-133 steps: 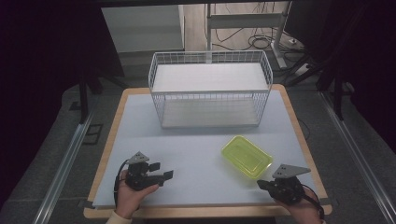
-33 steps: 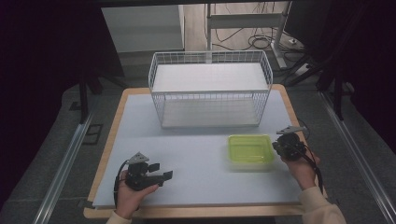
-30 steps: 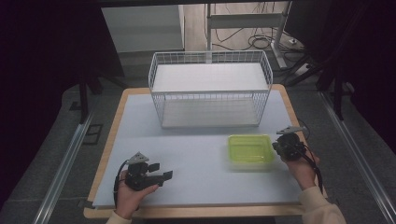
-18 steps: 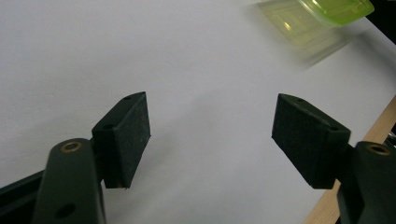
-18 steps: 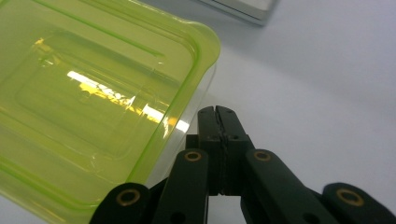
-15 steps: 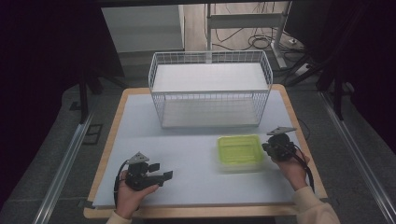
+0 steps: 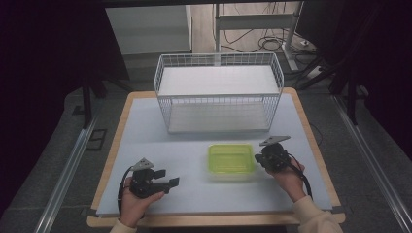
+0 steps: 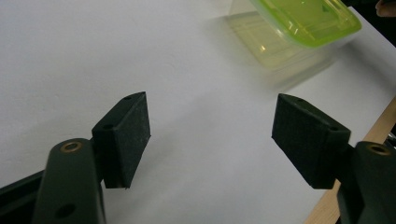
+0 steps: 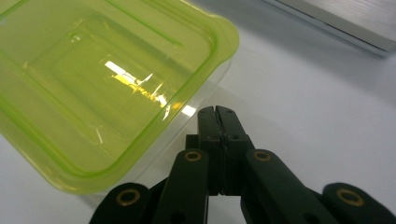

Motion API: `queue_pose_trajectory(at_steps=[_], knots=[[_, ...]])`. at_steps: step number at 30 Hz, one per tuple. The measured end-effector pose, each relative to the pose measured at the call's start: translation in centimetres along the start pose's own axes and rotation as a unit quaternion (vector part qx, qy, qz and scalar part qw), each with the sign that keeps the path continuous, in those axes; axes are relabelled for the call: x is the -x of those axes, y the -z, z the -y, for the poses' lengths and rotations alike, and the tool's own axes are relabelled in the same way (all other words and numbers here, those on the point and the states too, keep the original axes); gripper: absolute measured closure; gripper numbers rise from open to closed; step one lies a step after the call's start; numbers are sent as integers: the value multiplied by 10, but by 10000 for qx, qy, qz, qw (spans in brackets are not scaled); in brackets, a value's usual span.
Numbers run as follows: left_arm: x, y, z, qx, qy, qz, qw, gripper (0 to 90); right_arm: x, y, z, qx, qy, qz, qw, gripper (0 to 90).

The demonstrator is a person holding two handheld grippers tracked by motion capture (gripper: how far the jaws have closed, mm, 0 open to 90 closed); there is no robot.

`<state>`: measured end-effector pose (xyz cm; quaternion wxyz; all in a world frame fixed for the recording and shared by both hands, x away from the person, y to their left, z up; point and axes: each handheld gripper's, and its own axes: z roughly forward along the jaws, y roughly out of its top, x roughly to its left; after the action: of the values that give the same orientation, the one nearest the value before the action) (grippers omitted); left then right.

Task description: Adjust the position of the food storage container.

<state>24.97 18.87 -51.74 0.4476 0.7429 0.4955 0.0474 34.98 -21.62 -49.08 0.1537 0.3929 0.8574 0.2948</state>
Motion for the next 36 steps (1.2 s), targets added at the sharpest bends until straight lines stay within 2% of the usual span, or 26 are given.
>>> queue_pose_trajectory(at_steps=[5,15,32,36], knots=[[0,1,0,13,-13,3,10000,273,-12,-5,-2,-9,144,-55,9999,899],[0,-2,0,-31,-25,1,10000,273,-14,-10,-2,-18,197,-56,9998,899],[0,-2,0,-28,-27,7,10000,273,-29,-21,-11,-1,343,-120,9993,899],[0,-3,1,-49,-38,18,10000,272,-30,-25,-14,3,305,-131,9994,899]])
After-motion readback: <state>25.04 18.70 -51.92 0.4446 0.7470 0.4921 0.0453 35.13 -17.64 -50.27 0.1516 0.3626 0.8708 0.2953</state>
